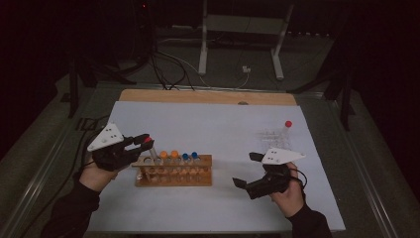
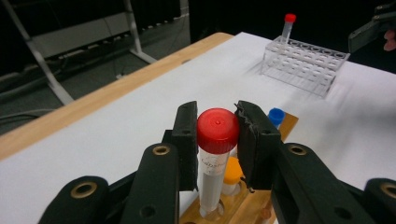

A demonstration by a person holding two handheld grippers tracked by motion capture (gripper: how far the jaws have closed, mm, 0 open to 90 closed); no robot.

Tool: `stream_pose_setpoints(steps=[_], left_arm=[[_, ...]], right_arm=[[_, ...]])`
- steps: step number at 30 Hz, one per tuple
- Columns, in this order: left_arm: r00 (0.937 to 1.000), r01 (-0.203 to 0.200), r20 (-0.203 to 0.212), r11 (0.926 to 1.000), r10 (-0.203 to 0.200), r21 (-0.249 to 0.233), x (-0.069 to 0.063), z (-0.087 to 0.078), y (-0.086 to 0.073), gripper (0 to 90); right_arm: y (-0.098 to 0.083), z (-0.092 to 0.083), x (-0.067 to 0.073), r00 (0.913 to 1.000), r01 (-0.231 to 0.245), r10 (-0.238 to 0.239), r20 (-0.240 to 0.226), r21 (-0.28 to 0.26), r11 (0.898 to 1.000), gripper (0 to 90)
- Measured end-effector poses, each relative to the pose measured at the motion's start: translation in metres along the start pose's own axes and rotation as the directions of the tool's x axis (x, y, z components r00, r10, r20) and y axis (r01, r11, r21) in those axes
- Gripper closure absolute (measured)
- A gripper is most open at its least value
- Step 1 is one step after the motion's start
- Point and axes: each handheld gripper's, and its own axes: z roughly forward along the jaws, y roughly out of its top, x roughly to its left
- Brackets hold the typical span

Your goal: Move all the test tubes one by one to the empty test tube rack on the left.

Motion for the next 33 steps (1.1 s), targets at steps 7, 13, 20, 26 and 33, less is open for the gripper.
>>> stream_pose_setpoints(steps=[7,13,20,26,33], left_arm=[[0.9994,0.025,0.021,0.9991,-0.026,0.035,0.003,0.011,-0.016,71.6],[0.9989,0.034,0.031,0.9974,-0.036,0.063,0.002,0.018,-0.028,71.6],[0.9983,0.041,0.038,0.9959,-0.044,0.08,0.001,0.024,-0.038,71.6],[0.9988,0.027,0.036,0.9935,-0.032,0.11,-0.001,0.029,-0.04,71.5],[0.9985,0.029,0.041,0.9921,-0.035,0.122,0.0,0.03,-0.041,71.4]], right_arm=[[0.0,-0.001,-0.001,1.0,-0.002,0.002,0.001,-0.003,1.0,0.0],[0.0,-0.001,-0.001,1.0,-0.003,0.003,0.0,-0.004,1.0,0.0],[0.0,-0.001,-0.001,1.0,-0.005,0.005,-0.001,-0.005,1.0,0.0],[0.0,-0.001,-0.002,1.0,-0.006,0.006,-0.002,-0.006,1.0,0.0],[0.0,-0.002,-0.001,1.0,-0.005,0.005,-0.001,-0.007,1.0,0.0]])
